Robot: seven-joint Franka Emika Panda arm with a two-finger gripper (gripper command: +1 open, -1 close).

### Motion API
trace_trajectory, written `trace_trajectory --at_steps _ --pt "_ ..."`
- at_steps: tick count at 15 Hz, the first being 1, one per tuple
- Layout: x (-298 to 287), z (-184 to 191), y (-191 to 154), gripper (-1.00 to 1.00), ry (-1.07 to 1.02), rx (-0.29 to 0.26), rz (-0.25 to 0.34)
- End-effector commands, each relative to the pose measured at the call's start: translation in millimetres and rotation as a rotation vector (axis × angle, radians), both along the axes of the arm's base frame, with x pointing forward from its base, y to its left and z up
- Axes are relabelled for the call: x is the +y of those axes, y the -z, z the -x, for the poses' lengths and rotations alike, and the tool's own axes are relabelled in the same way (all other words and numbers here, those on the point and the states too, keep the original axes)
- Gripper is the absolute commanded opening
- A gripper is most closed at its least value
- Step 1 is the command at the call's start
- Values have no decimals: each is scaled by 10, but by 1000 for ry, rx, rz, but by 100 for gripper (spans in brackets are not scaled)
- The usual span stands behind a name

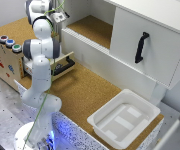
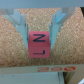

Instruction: Place the grasped pink object in the drawer

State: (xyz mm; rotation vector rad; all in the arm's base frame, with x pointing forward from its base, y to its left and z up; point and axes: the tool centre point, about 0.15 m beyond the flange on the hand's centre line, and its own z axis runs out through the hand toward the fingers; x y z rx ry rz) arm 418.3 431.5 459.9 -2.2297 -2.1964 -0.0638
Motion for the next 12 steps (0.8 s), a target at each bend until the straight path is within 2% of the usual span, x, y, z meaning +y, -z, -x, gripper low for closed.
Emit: trace_trajectory --at_steps 1,5,8,12 --pt "-488 237 -115 -100 70 -52 0" --pt "-786 431 2 -100 106 -37 -15" --pt "-1035 524 279 -100 144 8 -14" --pt "-1261 572 547 -100 192 18 -25"
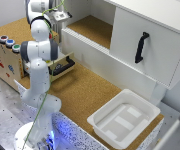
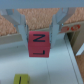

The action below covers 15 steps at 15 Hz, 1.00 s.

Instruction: Place the grasped pink object in the drawer

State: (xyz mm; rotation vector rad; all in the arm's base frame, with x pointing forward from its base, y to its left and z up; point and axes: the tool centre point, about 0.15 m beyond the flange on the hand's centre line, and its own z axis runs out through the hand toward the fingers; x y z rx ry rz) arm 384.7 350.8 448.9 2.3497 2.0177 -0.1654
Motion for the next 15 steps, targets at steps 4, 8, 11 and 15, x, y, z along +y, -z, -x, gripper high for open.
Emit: trace_trajectory --at_steps 4,8,11,15 --pt "-488 185 765 -100 53 -71 -186" --pt "-490 -9 962 -100 49 -93 -191" --pt "-521 -146 1077 -100 19 -123 -169" --pt "-608 -211 1291 -100 -13 -151 -176"
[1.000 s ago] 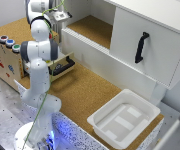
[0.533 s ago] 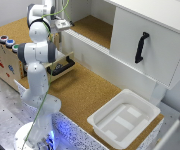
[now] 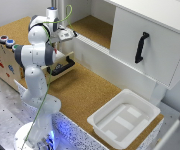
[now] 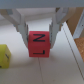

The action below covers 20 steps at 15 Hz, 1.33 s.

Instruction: Place the grasped pink object in the drawer

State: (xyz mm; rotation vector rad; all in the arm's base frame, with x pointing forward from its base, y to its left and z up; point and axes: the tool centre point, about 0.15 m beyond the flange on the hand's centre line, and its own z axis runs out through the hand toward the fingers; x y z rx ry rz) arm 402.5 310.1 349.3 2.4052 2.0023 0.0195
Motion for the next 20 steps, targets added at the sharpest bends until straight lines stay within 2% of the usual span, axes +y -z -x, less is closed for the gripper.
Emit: trace_trajectory --at_steps 1,3,4,7,16,17,20 --pt "-191 -21 303 -100 -45 -75 -81" --pt "-156 60 288 -100 -74 -61 -78" --pt "-174 102 262 100 -66 -70 -69" --pt "-298 239 -64 100 -13 -120 -117" --pt "-298 239 -64 100 -13 -120 -117" --pt "-180 109 -111 100 -10 -61 -37" --pt "-129 236 -451 100 -38 -84 -49"
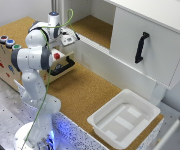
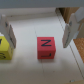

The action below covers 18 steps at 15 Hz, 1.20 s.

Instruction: Place the grasped pink object in the drawer

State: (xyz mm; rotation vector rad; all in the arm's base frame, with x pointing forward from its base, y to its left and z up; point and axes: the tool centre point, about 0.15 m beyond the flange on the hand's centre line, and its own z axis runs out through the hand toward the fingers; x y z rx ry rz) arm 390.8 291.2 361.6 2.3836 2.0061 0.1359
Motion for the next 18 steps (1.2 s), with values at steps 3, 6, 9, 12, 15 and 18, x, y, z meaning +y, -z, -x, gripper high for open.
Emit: trace_trajectory --at_steps 3,6,9,12,15,18 --pt "109 343 -562 100 -80 -33 -7" --pt "122 591 -531 100 -67 -12 -2" --pt "118 884 -582 100 -7 -17 9" --pt "125 1206 -535 100 -25 14 47" --pt "217 1548 -392 100 -45 41 58" --pt "375 1850 -193 100 -67 65 5"
